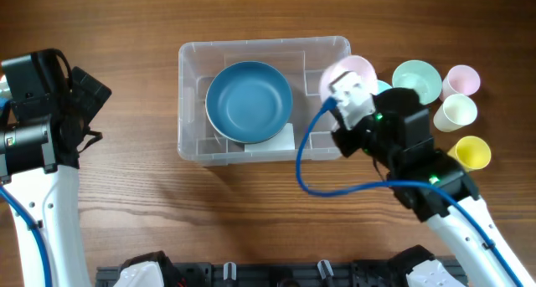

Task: Pack container
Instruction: 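Carry the white bowl with the right gripper toward the container, then lower the white bowl into the container's right side and release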

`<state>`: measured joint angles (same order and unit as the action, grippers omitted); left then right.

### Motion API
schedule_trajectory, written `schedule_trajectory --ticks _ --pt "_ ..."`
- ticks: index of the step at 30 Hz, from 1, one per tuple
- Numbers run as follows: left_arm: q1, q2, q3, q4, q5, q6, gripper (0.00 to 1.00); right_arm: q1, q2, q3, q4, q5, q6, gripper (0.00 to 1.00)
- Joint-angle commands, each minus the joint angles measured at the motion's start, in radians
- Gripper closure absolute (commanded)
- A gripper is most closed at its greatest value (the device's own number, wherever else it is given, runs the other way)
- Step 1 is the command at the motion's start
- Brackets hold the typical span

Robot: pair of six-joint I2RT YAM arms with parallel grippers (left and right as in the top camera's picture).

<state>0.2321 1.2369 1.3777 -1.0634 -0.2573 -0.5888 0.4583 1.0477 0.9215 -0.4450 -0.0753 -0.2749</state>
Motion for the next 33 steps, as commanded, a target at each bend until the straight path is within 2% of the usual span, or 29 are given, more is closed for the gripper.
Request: schedule_trajectory --ticks 1,7,11,17,24,33 --pt "0.006 -0.005 0.016 0.000 -0.002 -0.002 0.00 0.060 0.020 0.031 0.064 0.103 -0.087 0.96" --pt "0.006 -0.005 0.016 0.000 -0.002 -0.002 0.00 0.094 0.125 0.031 0.172 0.106 -0.154 0.96" --pt "0.006 -0.005 0.016 0.000 -0.002 -0.002 0.00 0.094 0.225 0.031 0.236 0.106 -0.257 0.96" --pt "0.006 -0.005 0.016 0.000 -0.002 -0.002 0.00 0.090 0.366 0.031 0.296 0.221 -0.375 0.96" --pt "0.006 -0.005 0.016 -0.001 -0.002 -0.002 0.00 0.061 0.457 0.031 0.295 0.222 -0.377 0.96" --pt "0.006 -0.005 0.016 0.000 -0.002 -0.002 0.00 0.011 0.526 0.031 0.307 0.087 -0.374 0.96"
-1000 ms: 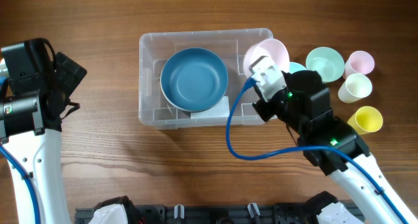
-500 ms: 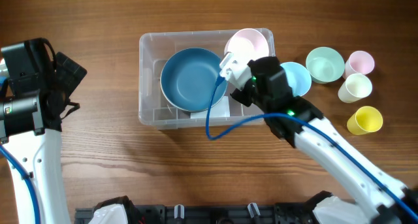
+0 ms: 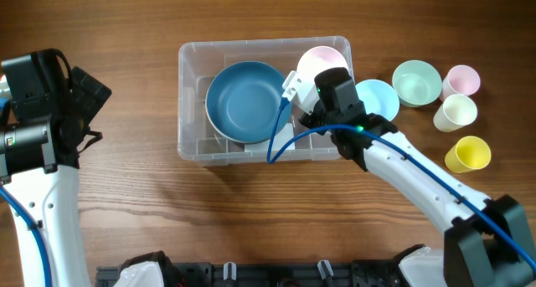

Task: Pack container
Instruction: 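Lower the white bowl into the container's right side and release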

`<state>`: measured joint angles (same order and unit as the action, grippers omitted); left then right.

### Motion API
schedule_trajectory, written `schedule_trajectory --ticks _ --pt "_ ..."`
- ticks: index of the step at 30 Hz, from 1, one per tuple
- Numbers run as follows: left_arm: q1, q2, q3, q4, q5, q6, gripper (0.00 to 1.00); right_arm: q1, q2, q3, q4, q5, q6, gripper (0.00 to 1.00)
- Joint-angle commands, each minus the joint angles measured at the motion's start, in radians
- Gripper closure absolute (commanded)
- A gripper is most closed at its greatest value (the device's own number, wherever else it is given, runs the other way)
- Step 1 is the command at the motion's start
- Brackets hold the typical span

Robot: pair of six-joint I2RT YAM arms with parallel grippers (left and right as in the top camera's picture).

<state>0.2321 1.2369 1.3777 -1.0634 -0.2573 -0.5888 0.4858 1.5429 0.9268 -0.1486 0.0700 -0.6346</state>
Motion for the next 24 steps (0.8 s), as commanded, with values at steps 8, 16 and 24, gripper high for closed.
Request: schedule_trajectory --ticks 8,16,24 --pt "0.006 -0.005 0.016 -0.001 -0.002 -0.002 0.00 -0.019 0.065 0.025 0.045 -0.094 -0.085 0.96" --pt "0.006 -0.005 0.016 -0.001 -0.002 -0.002 0.00 -0.026 0.086 0.025 0.055 -0.094 -0.084 0.96" --pt "0.006 -0.005 0.016 -0.001 -0.002 -0.002 0.00 -0.026 0.086 0.025 0.062 -0.094 -0.069 0.59"
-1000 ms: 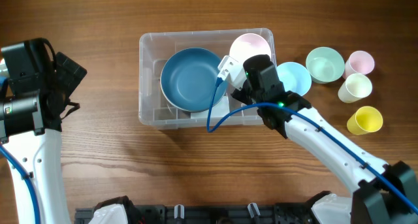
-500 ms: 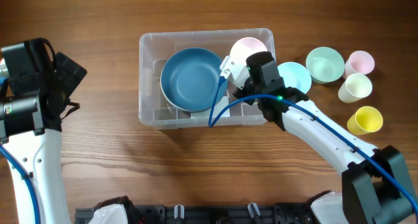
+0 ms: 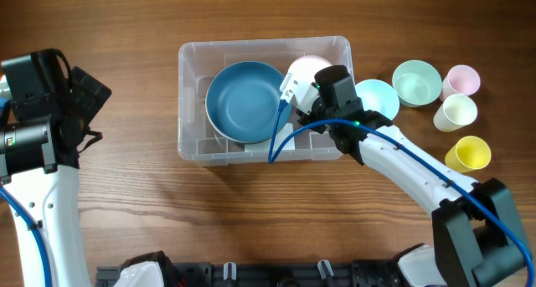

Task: Pack container
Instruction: 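Lower the white bowl into the container's right side and release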

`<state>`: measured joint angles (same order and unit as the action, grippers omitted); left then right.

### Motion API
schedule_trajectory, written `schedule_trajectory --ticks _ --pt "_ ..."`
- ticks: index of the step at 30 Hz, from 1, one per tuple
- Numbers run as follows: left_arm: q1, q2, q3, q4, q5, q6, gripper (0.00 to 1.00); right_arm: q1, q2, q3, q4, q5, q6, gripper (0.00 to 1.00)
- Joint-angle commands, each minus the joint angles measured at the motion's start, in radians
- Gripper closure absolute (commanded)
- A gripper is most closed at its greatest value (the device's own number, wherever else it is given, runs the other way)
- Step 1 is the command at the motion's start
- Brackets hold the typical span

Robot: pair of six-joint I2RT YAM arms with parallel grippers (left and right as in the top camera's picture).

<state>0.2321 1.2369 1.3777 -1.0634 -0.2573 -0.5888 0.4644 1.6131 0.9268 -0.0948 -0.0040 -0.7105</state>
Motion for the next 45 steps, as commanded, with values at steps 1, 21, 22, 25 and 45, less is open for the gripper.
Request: schedule_trajectory --ticks 1,21,22,25,45 --pt "0.006 -0.005 0.016 -0.001 -0.002 -0.002 0.00 -0.004 0.016 0.025 0.009 -0.020 0.006 0.57" --pt "0.006 -0.005 0.016 -0.001 -0.002 -0.002 0.00 -0.004 -0.104 0.108 -0.260 -0.060 0.393 0.75" --pt "0.006 -0.005 0.016 -0.001 -0.002 -0.002 0.00 -0.004 -0.104 0.107 -0.273 -0.085 0.425 0.83" --pt "0.006 -0.005 0.016 -0.001 -0.002 -0.002 0.00 -0.004 -0.104 0.107 -0.284 -0.119 0.549 0.96" --pt "0.006 -0.005 0.016 -0.001 -0.002 -0.002 0.00 -0.004 0.051 0.106 -0.189 -0.094 1.316 0.96"
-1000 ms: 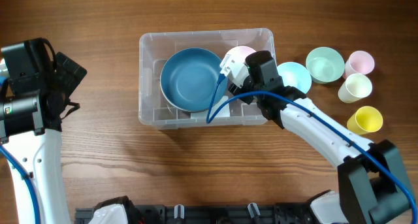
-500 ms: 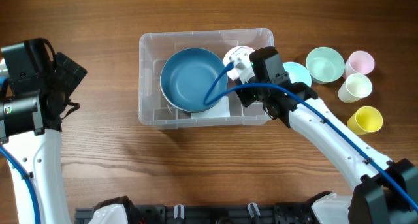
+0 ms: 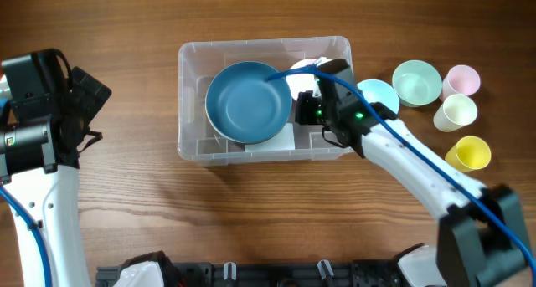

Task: Pack container
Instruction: 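Lower the white bowl into the container's right side and release, then lift the right gripper out and move it to the light blue bowl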

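Observation:
A clear plastic container stands in the middle of the table with a large blue bowl inside it on the left. A pale pink bowl shows partly in the container's right end, next to the blue bowl. My right gripper reaches down into that right end, directly at the pink bowl; the wrist hides its fingers. My left gripper hangs open over the table's far left, holding nothing.
Right of the container lie a light blue bowl and a mint bowl. Further right stand a pink cup, a cream cup and a yellow cup.
The right wrist has turned and sunk deeper into the container's right end. The pink bowl now sits lower and is mostly covered by the gripper. The left arm has not moved.
The right gripper first held the pink bowl over the container's right edge. It then had it inside the right end, above the rim. Later the bowl was closer to the blue bowl, and now it is low in the container under the wrist.

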`<state>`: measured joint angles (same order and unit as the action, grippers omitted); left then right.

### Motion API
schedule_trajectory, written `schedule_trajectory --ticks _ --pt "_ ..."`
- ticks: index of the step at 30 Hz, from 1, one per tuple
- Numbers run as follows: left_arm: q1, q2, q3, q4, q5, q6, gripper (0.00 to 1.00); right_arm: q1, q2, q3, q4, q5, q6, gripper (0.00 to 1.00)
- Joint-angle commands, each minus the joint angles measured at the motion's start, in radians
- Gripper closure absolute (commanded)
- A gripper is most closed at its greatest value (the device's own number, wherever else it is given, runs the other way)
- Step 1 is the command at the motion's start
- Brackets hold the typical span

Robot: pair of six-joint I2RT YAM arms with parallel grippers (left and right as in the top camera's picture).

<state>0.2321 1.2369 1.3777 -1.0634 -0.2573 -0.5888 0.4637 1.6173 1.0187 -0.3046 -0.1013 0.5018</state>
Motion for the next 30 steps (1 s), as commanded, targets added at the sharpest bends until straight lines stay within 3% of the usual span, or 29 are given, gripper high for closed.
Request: schedule_trajectory --ticks 1,13,30 --pt "0.006 -0.005 0.016 -0.001 -0.002 -0.002 0.00 -0.003 0.054 0.014 0.027 0.008 0.105 0.96" --pt "0.006 -0.005 0.016 -0.001 -0.002 -0.002 0.00 -0.003 0.125 0.014 0.060 0.028 0.110 0.96" --pt "0.006 -0.005 0.016 -0.001 -0.002 -0.002 0.00 0.018 0.130 0.014 0.160 -0.114 0.074 0.95"
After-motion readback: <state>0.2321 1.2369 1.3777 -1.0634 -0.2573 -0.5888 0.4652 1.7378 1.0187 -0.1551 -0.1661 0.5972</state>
